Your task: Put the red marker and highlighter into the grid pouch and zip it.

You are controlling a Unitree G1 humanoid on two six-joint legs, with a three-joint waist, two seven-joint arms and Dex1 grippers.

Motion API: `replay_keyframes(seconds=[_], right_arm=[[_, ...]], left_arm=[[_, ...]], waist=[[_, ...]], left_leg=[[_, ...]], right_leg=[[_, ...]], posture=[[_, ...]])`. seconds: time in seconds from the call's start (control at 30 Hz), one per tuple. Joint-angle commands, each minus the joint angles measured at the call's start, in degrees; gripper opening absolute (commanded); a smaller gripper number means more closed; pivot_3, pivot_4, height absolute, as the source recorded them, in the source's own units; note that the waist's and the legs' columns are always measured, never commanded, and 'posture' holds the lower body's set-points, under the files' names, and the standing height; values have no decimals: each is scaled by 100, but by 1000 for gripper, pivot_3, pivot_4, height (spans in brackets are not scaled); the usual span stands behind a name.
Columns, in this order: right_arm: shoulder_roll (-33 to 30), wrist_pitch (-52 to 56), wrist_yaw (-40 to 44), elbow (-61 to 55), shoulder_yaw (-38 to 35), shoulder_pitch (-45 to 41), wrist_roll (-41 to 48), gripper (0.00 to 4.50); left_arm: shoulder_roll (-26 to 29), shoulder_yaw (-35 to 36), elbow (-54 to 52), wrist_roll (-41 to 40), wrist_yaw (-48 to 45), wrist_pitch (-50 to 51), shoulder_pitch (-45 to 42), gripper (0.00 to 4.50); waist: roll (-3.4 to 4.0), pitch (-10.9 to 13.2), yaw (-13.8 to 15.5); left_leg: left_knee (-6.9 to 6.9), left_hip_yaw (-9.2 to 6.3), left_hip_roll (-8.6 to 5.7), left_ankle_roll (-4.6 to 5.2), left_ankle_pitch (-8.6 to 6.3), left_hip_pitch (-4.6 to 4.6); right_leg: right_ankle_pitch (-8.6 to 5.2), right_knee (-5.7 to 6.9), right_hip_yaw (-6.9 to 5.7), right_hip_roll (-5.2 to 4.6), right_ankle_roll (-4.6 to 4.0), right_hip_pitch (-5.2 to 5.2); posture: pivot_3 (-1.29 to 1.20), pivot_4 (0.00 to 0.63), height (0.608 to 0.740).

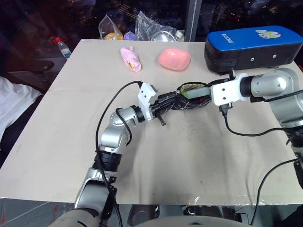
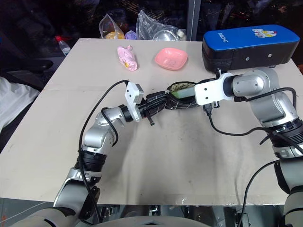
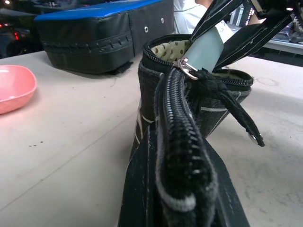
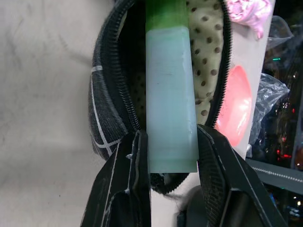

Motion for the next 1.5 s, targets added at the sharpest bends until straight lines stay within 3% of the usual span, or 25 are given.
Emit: replay_keyframes(seconds=[0.03,0.5,0.53,0.6,0.77,0.93,1.17,1.5], right_arm=[[-24,-311,65,-92,119,-128,-69,766],[659,732,245,-774,180,91,124,766],[665,789,291,-810,175,110,162,1565],[627,936,425,-892,159,153,264,2183],[537,1457,473,-870,-195,-47,656,4341],[296,2572,734,-1028,-791,-338,1517,4341],[275,3984,245,-1359,-1438,-340,2287,4341],[1127,5490,-1200,-2359,-1869,348,3216,4341]], left_arm=[[-135,-193,-332,-46,-112,-118,-94,0],[-294,-276,-325,-61,-67,-108,-106,0],[-295,-275,-325,-61,-63,-107,-105,0],[-295,-271,-322,-60,-55,-101,-101,0],[-262,-257,-290,-11,-33,-108,-67,0],[-233,-264,-238,50,-4,-176,-19,0],[-373,-42,-105,177,393,-619,-163,0],[-450,257,189,273,919,-1115,-508,0]], waist=[[0,0,-1],[0,0,-11],[0,0,-11],[0,0,-11],[0,0,-6],[1,1,-2],[1,1,-6],[0,0,-6]], left_leg=[[0,0,0,0,0,0],[-1,-1,1,0,0,0],[-1,-2,1,0,0,0],[-1,-2,1,0,0,0],[2,-3,-1,1,0,-4],[-1,-6,0,1,-1,-3],[-3,-7,1,1,-1,-3],[-7,-10,1,2,-1,-5]], right_leg=[[0,0,0,0,0,0],[0,1,-2,1,0,-1],[0,1,-2,1,0,-1],[0,0,-2,1,0,-1],[0,1,-3,-1,0,0],[0,0,-4,0,-1,0],[1,1,-5,-2,-2,0],[1,1,-9,-9,-1,0]], posture=[[0,150,740],[0,150,740],[0,150,740],[0,150,740],[0,150,740],[0,150,740],[0,150,740],[0,150,740]])
